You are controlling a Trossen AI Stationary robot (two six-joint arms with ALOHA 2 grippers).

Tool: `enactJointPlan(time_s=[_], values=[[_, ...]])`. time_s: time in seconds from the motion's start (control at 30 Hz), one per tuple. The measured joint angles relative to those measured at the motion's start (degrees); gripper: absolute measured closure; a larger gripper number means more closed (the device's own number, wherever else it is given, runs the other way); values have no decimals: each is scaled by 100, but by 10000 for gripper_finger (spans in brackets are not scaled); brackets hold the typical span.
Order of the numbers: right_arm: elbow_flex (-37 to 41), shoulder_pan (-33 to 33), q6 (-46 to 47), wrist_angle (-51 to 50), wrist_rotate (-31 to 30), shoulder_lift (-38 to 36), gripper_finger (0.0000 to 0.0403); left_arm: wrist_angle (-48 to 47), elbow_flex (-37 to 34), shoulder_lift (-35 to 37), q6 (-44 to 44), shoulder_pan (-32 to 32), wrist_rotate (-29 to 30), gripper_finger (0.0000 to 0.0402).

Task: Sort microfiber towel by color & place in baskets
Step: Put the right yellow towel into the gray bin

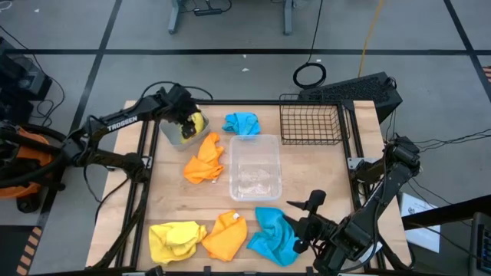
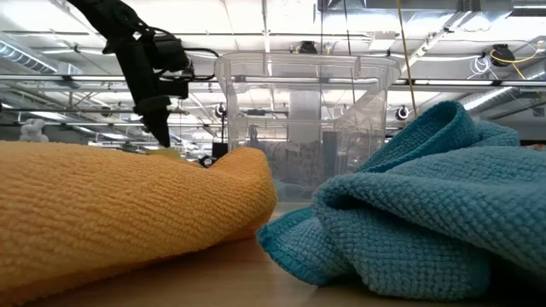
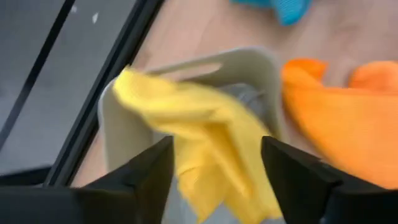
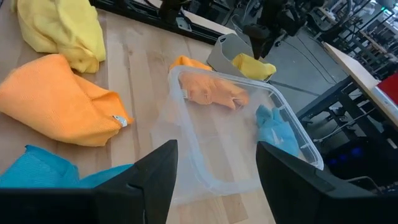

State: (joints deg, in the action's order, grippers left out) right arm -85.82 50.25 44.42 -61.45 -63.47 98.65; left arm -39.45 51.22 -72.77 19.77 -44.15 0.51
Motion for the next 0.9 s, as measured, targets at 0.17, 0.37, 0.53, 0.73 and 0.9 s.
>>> enactJointPlan(time_s=[0.17, 0.37, 0.53, 0.73, 0.9], values=[[0, -22, -10, -2, -104, 0, 193, 296, -2, -2, 4, 395, 138, 240], [0, -30, -10, -2, -102, 0, 193, 488, -4, -2, 41, 611, 355, 292], [0, -30, -12, -4, -102, 0, 193, 280, -13, -124, 484, 622, 774, 272], [0, -30, -56, -8, -104, 0, 193, 520, -13, -410, 1026, 683, 885, 186], [0, -30, -35, -7, -103, 0, 193, 627, -13, -732, 1766, 670, 1423, 128]])
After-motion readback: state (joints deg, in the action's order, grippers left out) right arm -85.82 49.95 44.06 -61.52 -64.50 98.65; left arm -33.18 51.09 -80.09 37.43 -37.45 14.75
